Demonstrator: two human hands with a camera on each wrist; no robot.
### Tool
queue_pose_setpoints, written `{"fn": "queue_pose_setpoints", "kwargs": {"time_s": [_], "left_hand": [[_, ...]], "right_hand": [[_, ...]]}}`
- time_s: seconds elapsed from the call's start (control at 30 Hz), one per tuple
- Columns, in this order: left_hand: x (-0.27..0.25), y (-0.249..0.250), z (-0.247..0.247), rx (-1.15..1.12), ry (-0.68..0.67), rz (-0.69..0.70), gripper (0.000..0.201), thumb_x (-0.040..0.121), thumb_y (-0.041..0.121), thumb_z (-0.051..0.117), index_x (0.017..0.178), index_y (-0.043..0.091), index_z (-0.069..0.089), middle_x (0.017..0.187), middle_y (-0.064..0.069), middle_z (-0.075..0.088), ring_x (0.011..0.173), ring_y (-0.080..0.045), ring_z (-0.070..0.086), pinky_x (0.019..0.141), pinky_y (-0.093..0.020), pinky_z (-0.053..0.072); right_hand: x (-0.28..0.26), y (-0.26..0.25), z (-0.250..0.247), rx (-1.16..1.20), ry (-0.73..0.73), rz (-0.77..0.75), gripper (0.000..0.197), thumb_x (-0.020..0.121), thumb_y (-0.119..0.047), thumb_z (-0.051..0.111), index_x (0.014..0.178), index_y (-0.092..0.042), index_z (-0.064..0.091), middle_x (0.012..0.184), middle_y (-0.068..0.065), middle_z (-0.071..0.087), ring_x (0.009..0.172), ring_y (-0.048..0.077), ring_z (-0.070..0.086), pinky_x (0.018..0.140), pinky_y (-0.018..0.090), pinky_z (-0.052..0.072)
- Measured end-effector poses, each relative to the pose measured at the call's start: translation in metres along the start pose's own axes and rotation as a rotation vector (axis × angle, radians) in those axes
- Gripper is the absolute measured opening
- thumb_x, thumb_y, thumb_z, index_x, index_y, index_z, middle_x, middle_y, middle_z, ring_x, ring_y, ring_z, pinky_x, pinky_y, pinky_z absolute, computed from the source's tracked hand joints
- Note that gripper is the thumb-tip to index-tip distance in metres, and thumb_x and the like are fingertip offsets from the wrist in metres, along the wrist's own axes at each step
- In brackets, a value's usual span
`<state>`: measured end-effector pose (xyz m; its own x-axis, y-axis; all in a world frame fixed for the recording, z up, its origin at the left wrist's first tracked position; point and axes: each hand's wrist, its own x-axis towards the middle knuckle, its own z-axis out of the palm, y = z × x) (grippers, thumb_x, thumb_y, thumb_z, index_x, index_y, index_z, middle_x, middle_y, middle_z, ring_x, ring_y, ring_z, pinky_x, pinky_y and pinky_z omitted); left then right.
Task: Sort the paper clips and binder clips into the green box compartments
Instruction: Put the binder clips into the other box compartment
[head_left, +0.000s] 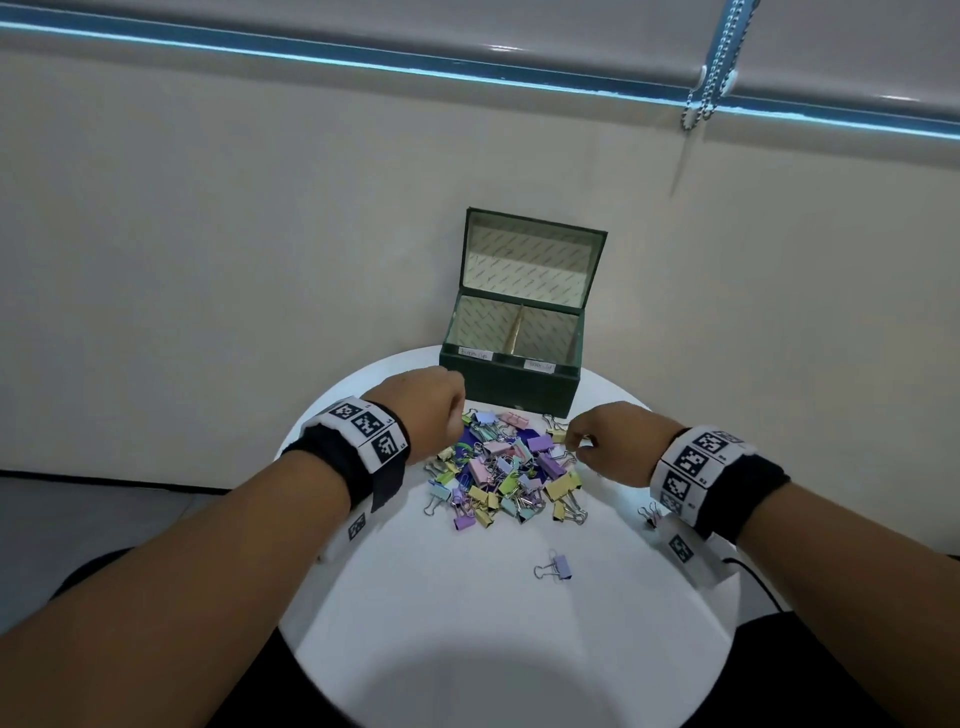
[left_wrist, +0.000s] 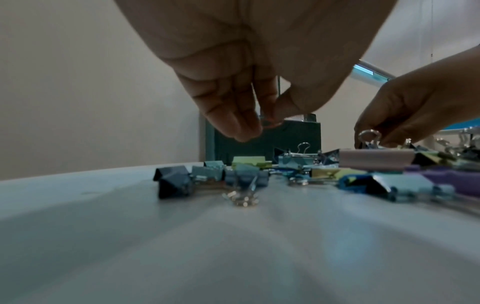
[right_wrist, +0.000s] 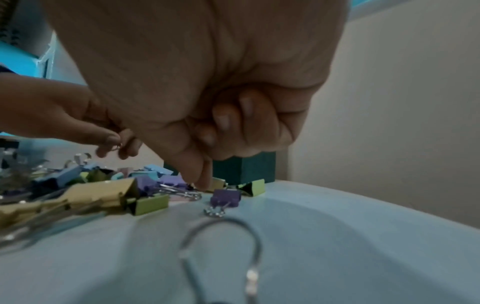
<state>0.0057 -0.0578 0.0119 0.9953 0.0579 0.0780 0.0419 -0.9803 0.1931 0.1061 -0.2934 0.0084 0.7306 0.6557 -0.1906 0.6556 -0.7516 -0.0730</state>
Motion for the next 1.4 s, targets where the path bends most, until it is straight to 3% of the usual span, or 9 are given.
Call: {"fn": "queue_pose_setpoints", "kwargs": {"time_s": [0.13, 0.3, 0.47, 0.57, 0.73, 0.9, 1.13, 1.3, 1.4], "left_hand": [[-0.002, -0.002, 0.002, -0.094, -0.064, -0.041, 0.015, 0.094, 0.010, 0.042, 0.104, 0.021, 0.044, 0.070, 0.000, 0.055, 0.059, -0.016, 0.048, 0.053, -0.028, 0.038], [-0.003, -0.003, -0.001, -0.045, -0.171, -0.066, 0.025, 0.098, 0.018, 0.036, 0.096, 0.015, 0.060, 0.097, -0.006, 0.064, 0.088, -0.023, 0.059, 0.079, -0.036, 0.049], [-0.008, -0.009, -0.001, -0.035, -0.105, -0.132, 0.022, 0.097, 0.025, 0.038, 0.081, 0.023, 0.053, 0.095, -0.001, 0.054, 0.086, -0.021, 0.056, 0.079, -0.033, 0.047], [-0.014, -0.011, 0.000, -0.004, -0.151, -0.132, 0.016, 0.093, 0.028, 0.047, 0.092, 0.024, 0.063, 0.100, 0.003, 0.053, 0.089, -0.019, 0.058, 0.082, -0.030, 0.048], [-0.022, -0.013, 0.002, 0.007, -0.191, -0.122, 0.004, 0.084, 0.031, 0.064, 0.088, 0.032, 0.064, 0.098, 0.010, 0.052, 0.091, -0.013, 0.056, 0.082, -0.028, 0.048], [-0.026, -0.012, 0.002, 0.013, -0.215, -0.087, 0.019, 0.082, 0.041, 0.072, 0.099, 0.036, 0.065, 0.105, 0.011, 0.054, 0.098, -0.013, 0.055, 0.087, -0.029, 0.048], [-0.026, -0.013, -0.002, 0.049, -0.163, -0.109, 0.020, 0.090, 0.042, 0.062, 0.108, 0.035, 0.062, 0.109, 0.009, 0.050, 0.096, -0.013, 0.053, 0.086, -0.027, 0.044], [-0.029, -0.011, -0.004, -0.003, -0.141, -0.055, 0.001, 0.088, 0.035, 0.062, 0.088, 0.036, 0.063, 0.097, 0.013, 0.052, 0.091, -0.012, 0.055, 0.080, -0.026, 0.044], [-0.033, -0.008, -0.003, -0.026, -0.206, -0.019, 0.013, 0.083, 0.043, 0.069, 0.081, 0.030, 0.067, 0.096, 0.014, 0.058, 0.093, -0.011, 0.058, 0.084, -0.030, 0.050]], "right_hand": [[0.001, 0.000, -0.002, 0.046, -0.006, 0.002, 0.024, 0.093, -0.022, 0.059, 0.112, -0.035, 0.068, 0.119, -0.010, 0.064, 0.103, 0.014, 0.058, 0.094, 0.027, 0.046], [0.005, -0.006, 0.000, 0.025, -0.059, -0.013, 0.023, 0.089, -0.025, 0.067, 0.110, -0.036, 0.067, 0.103, -0.014, 0.056, 0.094, 0.012, 0.050, 0.094, 0.030, 0.047], [0.008, -0.007, -0.004, 0.011, -0.056, -0.036, 0.013, 0.087, -0.022, 0.062, 0.079, -0.030, 0.056, 0.079, -0.013, 0.059, 0.081, 0.017, 0.056, 0.074, 0.025, 0.046], [0.007, -0.007, -0.011, 0.027, -0.041, -0.016, 0.015, 0.084, -0.020, 0.059, 0.074, -0.028, 0.052, 0.077, -0.007, 0.059, 0.072, 0.015, 0.054, 0.066, 0.023, 0.044], [0.006, 0.002, -0.017, -0.062, 0.049, 0.080, 0.009, 0.088, -0.021, 0.059, 0.094, -0.027, 0.058, 0.088, -0.006, 0.062, 0.083, 0.019, 0.060, 0.065, 0.026, 0.046], [0.003, -0.007, -0.008, -0.070, -0.009, -0.067, 0.020, 0.089, -0.015, 0.060, 0.089, -0.035, 0.062, 0.090, -0.013, 0.061, 0.089, 0.017, 0.059, 0.069, 0.023, 0.043], [0.004, -0.012, -0.009, -0.159, -0.010, -0.101, 0.009, 0.088, -0.030, 0.066, 0.092, -0.038, 0.068, 0.103, -0.010, 0.067, 0.093, 0.016, 0.061, 0.076, 0.026, 0.045], [0.001, -0.013, -0.003, -0.176, 0.021, -0.121, 0.010, 0.086, -0.023, 0.065, 0.091, -0.032, 0.067, 0.097, -0.010, 0.067, 0.090, 0.018, 0.061, 0.075, 0.026, 0.047], [-0.001, -0.011, -0.002, -0.200, 0.015, -0.153, 0.011, 0.089, -0.021, 0.064, 0.093, -0.031, 0.069, 0.100, -0.009, 0.069, 0.091, 0.017, 0.062, 0.075, 0.024, 0.046]]}}
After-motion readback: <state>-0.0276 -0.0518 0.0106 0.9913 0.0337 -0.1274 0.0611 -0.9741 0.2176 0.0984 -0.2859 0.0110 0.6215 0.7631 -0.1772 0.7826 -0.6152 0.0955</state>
